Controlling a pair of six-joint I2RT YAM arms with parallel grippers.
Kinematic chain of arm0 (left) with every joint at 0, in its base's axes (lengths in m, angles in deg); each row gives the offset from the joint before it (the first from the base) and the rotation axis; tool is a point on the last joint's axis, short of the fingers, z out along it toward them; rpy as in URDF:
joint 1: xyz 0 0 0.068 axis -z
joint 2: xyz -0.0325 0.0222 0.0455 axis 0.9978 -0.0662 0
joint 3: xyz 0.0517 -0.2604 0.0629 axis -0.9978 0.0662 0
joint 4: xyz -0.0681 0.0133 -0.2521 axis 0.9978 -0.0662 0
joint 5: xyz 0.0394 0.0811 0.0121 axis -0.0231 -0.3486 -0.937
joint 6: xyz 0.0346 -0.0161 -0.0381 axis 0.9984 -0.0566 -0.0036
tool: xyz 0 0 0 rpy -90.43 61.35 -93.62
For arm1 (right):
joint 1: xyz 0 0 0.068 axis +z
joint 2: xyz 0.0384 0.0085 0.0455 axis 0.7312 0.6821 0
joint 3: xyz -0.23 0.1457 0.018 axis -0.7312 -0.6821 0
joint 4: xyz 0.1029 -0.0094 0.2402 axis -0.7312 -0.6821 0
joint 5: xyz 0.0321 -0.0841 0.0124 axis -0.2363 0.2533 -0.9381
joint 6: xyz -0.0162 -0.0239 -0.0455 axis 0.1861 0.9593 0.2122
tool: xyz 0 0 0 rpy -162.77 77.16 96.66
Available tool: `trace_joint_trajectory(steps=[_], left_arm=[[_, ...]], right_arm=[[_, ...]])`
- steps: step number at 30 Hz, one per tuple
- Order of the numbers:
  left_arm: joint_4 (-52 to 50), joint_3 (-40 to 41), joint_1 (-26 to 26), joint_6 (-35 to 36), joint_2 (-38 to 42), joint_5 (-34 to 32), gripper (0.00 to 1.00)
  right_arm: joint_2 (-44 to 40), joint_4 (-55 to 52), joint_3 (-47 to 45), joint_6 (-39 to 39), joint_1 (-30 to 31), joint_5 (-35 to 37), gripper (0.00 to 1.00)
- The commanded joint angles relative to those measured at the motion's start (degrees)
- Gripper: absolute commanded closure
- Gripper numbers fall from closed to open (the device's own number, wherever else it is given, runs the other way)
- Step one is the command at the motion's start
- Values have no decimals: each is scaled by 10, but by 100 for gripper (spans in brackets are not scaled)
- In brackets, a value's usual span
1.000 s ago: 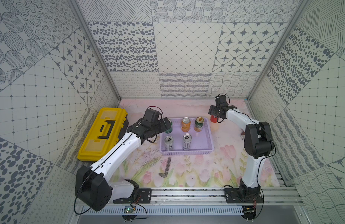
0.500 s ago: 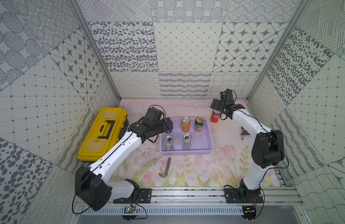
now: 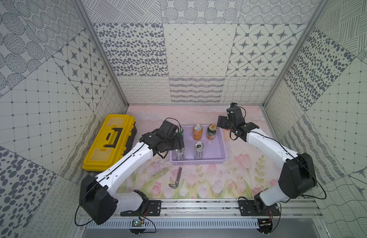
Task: Take out the drinks from the basket
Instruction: Place the drink at the center of the board, then pick up the drink from the basket.
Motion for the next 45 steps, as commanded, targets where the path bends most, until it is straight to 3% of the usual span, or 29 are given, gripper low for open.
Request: trace_joint_trajectory(steps=[1,11,24,32,45], left_arm=[[-25,14,19,12,-13,-25,8],[4,21,38,3,-43,-7,11],[-3,15,46,2,-2,-30,7],[11,21,46,-1,-56,-16,18],[-12,4,47,1,-48,-17,49]], right_arm=[[-20,27,-18,8,4,11,8],[-27,33,-44,8,3,15,8],[-36,42,-54,7,3,14,8],[-39,43,-63,7,4,16,7],[-40,45,-64,6,2,21,8]])
